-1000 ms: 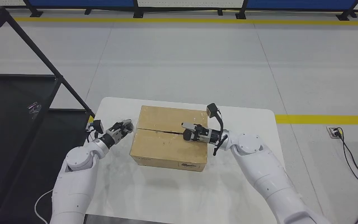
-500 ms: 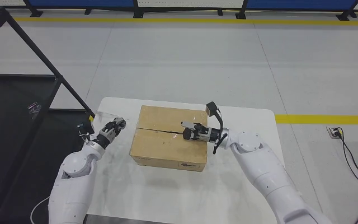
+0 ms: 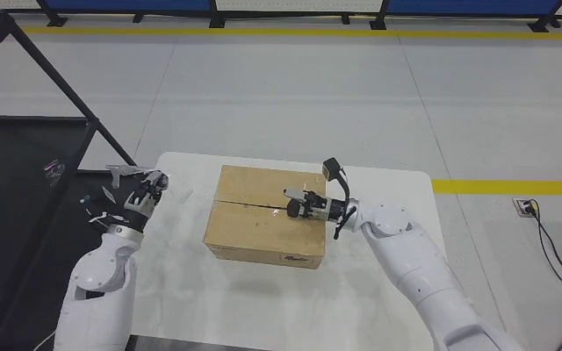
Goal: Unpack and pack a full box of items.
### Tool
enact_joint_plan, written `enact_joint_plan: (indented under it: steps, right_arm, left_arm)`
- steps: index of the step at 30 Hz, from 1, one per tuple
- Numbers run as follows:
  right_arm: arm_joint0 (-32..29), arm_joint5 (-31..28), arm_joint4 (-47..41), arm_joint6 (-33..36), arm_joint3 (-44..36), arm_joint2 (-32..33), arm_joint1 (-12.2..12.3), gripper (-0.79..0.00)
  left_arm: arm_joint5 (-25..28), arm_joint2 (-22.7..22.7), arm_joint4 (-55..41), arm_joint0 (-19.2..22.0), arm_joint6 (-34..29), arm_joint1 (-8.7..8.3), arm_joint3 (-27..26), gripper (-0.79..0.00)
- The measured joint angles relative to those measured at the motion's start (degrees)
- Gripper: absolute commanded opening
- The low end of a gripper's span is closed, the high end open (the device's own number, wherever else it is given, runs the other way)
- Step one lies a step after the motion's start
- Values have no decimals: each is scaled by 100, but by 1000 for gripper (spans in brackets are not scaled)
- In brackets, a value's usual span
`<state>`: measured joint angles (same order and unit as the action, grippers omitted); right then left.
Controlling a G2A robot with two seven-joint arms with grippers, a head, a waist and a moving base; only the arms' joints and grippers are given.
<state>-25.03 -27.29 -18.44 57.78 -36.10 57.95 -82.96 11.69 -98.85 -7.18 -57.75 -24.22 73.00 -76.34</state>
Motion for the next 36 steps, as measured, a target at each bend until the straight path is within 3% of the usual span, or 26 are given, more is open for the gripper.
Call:
enact_joint_plan:
  steps: [5, 12, 18, 22, 26, 30, 34, 36]
  right_arm:
    - [36, 323, -60, -640, 185, 68, -11, 0]
    - [-7, 209, 1, -498, 96, 45, -11, 0]
    - [-526, -700, 122, -1144, -917, 234, 56, 0]
    - [-602, -750, 91, -1244, -1002, 297, 72, 0]
    - [-596, -745, 93, -1233, -995, 293, 71, 0]
    - [-610, -733, 112, -1252, -1016, 288, 72, 0]
    - [-745, -583, 896, -1806, -1414, 227, 111, 0]
    - [-832, -518, 1836, -2388, -1883, 127, 141, 0]
  left_arm:
    - [85, 20, 29, -417, 78, -9, -794, -785]
    - [207, 162, 68, -810, 117, -15, -1562, -785]
    - [107, 333, 2, -787, 56, -21, -1828, -785]
    - [-126, 427, 6, -711, 203, -21, -1993, -785]
    - [-93, 554, 918, -792, 867, -14, -2206, -785]
    - [-89, 554, 795, -793, 809, -14, -2201, -785]
    - [-96, 555, 771, -798, 818, -13, -2204, -785]
    - [-171, 585, 616, -829, 889, -1, -2265, -785]
